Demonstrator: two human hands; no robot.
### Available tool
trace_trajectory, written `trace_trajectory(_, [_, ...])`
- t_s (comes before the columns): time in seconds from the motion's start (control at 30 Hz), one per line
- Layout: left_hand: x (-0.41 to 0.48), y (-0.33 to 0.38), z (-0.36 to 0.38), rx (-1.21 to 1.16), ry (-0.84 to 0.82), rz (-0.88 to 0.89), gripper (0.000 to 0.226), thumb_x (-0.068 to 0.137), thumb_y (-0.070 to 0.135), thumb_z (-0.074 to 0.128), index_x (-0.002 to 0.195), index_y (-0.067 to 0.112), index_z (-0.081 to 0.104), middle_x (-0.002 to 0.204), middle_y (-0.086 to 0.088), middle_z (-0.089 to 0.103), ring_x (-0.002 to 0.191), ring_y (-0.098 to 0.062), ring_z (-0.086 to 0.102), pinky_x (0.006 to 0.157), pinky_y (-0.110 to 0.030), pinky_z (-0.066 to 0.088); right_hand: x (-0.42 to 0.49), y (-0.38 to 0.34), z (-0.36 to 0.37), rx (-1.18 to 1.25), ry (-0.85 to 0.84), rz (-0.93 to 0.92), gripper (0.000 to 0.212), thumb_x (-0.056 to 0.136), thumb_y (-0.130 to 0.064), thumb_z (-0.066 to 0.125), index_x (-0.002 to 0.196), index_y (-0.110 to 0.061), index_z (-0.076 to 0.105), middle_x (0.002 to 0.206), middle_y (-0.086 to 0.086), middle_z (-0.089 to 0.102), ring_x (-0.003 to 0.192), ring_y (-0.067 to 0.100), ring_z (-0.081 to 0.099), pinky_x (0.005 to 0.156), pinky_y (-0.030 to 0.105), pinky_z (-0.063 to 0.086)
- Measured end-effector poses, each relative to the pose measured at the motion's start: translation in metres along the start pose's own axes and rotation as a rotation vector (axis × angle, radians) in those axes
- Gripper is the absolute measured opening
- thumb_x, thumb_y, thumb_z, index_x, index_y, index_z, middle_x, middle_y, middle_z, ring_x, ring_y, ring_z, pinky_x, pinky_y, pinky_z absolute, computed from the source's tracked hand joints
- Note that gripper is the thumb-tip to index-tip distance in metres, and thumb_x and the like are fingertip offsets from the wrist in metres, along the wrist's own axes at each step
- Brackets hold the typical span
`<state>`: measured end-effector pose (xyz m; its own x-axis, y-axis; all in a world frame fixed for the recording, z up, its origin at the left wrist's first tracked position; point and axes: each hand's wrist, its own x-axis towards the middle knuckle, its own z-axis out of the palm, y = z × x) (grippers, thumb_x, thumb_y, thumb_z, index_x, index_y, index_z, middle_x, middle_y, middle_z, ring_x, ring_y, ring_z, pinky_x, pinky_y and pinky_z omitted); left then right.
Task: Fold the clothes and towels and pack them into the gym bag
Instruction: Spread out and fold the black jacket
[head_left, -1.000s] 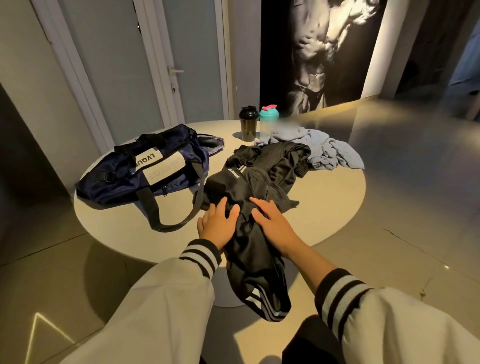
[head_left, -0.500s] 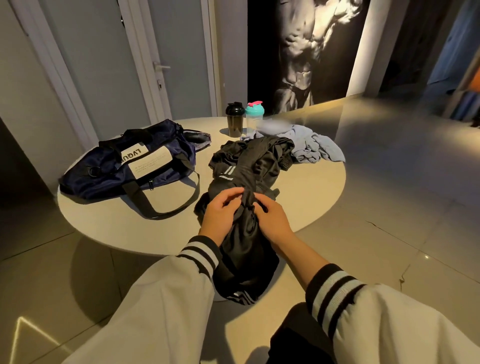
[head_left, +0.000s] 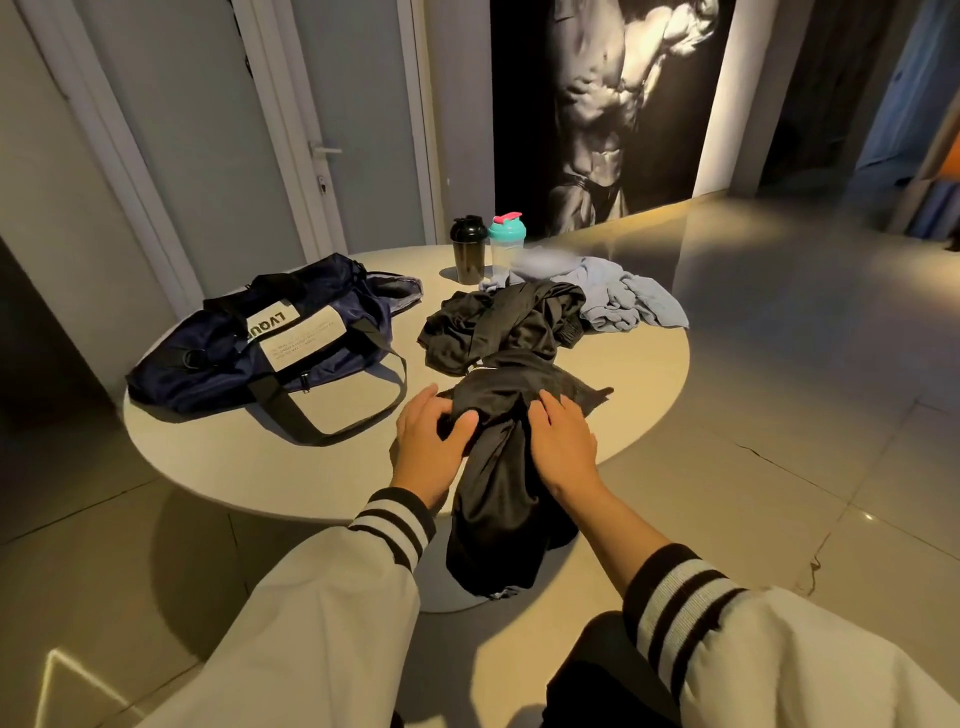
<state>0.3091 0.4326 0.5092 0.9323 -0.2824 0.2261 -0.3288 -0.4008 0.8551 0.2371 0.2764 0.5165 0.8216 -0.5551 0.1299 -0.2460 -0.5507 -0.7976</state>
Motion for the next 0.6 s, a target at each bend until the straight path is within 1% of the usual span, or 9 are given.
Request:
trace_trajectory(0.1, [-0.009,0.021,-0.004,-0.29,-0.019,-0.021,0.01,0.097,0.047,0.055,0.098,0.036,0.054,0.112,0.0,0.064,0.107,-0.021,0.062,0.091,-0.042,0.055,-0.001,0.002,0.003,0.018,-0.072,0.019,0.057,0.105,-0.052,0.026,0.156,-0.026,0.031,0.153,0.009,0.041,0.14,0.031,0.038,0.116,0.051,0.026])
trace_trajectory(0.17, [-0.011,0.028,-0.004,-0.353,-0.051,-0.024,0.01,0.101,0.04,0.053,0.106,0.033,0.058,0.106,0.003,0.067,0.102,-0.016,0.065,0.082,-0.032,0.057,0.0,0.007,0.009,0.056,-0.105,-0.062,0.049,0.103,-0.05,0.032,0.15,-0.037,0.039,0.144,0.004,0.051,0.133,0.027,0.046,0.112,0.051,0.036])
trace_trajectory(0.23, [-0.01,0.029,-0.006,-0.36,-0.099,-0.038,0.014,0.101,0.039,0.053,0.111,0.033,0.062,0.109,0.006,0.067,0.104,-0.014,0.065,0.077,-0.026,0.057,0.0,0.011,0.014,0.134,-0.094,-0.146,0.039,0.102,-0.041,0.038,0.139,-0.043,0.05,0.128,-0.002,0.059,0.121,0.012,0.052,0.106,0.042,0.045])
trace_trajectory(0.3, [-0.008,0.027,-0.009,-0.378,-0.211,-0.043,0.023,0.098,0.044,0.055,0.118,0.04,0.064,0.113,0.012,0.067,0.11,-0.013,0.064,0.087,-0.031,0.057,-0.003,0.008,0.011,0.204,-0.02,-0.197,0.038,0.104,-0.021,0.043,0.134,-0.04,0.057,0.12,-0.001,0.054,0.11,0.001,0.049,0.105,0.024,0.041])
trace_trajectory(0.33, [-0.008,0.026,-0.012,-0.352,-0.266,-0.028,0.029,0.098,0.042,0.056,0.126,0.044,0.06,0.114,0.018,0.066,0.112,-0.008,0.061,0.091,-0.028,0.053,-0.005,0.006,0.009,0.24,0.024,-0.21,0.043,0.103,-0.011,0.043,0.134,-0.036,0.058,0.12,0.0,0.051,0.109,0.002,0.048,0.105,0.019,0.038])
trace_trajectory(0.4, [-0.006,0.028,-0.018,-0.181,-0.336,0.022,0.047,0.102,0.032,0.053,0.144,0.046,0.039,0.118,0.024,0.058,0.109,0.002,0.054,0.092,-0.016,0.045,-0.006,0.002,0.008,0.249,0.101,-0.226,0.048,0.101,0.0,0.042,0.138,-0.027,0.055,0.129,0.001,0.049,0.121,0.011,0.047,0.112,0.027,0.036])
trace_trajectory(0.5, [0.005,0.02,-0.024,0.094,-0.297,0.04,0.067,0.099,0.038,0.056,0.155,0.043,0.02,0.136,0.003,0.049,0.122,-0.012,0.048,0.106,-0.034,0.041,0.002,0.001,0.014,0.176,0.199,-0.275,0.044,0.101,-0.018,0.033,0.142,-0.021,0.05,0.138,-0.001,0.05,0.129,0.018,0.046,0.114,0.051,0.033])
trace_trajectory(0.57, [0.007,0.012,-0.028,0.178,-0.198,-0.03,0.062,0.095,0.043,0.061,0.15,0.033,0.034,0.128,0.003,0.044,0.116,-0.015,0.048,0.103,-0.037,0.042,0.006,0.0,0.013,0.173,0.226,-0.165,0.048,0.102,-0.026,0.027,0.146,-0.02,0.044,0.143,0.001,0.049,0.133,0.021,0.043,0.116,0.052,0.03])
trace_trajectory(0.6, [0.007,0.008,-0.028,0.201,-0.152,-0.068,0.052,0.094,0.044,0.062,0.14,0.026,0.046,0.122,0.004,0.047,0.11,-0.015,0.05,0.098,-0.035,0.044,0.006,0.001,0.012,0.165,0.238,-0.103,0.047,0.104,-0.027,0.027,0.148,-0.021,0.042,0.146,0.003,0.048,0.135,0.022,0.04,0.118,0.049,0.027])
